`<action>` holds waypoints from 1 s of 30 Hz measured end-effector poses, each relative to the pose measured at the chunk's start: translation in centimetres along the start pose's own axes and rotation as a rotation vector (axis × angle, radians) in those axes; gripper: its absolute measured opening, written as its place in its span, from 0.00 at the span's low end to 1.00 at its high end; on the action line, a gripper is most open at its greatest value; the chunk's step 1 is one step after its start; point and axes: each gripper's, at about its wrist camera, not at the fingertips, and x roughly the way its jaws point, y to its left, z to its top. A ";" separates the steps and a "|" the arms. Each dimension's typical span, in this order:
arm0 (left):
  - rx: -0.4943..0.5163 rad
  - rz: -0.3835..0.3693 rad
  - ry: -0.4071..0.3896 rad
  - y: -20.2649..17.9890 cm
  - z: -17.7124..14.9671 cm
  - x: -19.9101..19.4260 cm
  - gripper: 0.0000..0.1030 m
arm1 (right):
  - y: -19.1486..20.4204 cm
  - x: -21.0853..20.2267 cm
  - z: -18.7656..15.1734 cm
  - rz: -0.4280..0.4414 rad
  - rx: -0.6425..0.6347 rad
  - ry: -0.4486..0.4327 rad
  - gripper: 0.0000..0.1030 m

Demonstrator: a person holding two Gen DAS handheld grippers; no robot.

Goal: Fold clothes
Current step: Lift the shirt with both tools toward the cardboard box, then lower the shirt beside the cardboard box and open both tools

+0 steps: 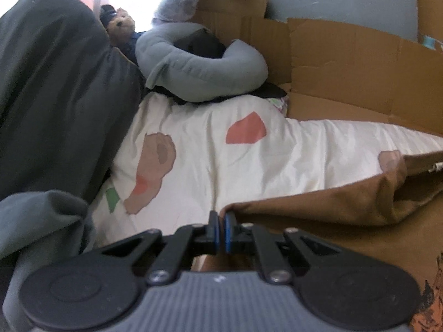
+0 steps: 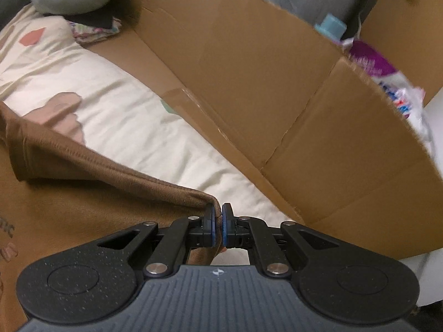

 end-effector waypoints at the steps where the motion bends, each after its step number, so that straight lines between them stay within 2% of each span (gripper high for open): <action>1: 0.005 0.001 0.005 -0.2 0.4 0.6 0.04 | -0.1 0.5 0.1 0.004 0.009 0.007 0.02; 7: 0.017 0.003 0.024 -0.9 2.6 4.1 0.04 | -0.5 3.2 1.0 0.002 0.025 0.026 0.02; 15: 0.001 0.002 0.072 -0.7 4.0 8.1 0.04 | -0.7 7.0 2.9 0.014 0.054 0.059 0.02; 24: -0.025 0.014 0.087 -0.1 5.4 10.2 0.04 | -0.9 9.1 4.1 0.025 0.065 0.054 0.02; 30: -0.053 -0.001 0.210 -0.8 5.3 13.8 0.05 | -0.8 11.4 3.8 0.056 0.098 0.079 0.04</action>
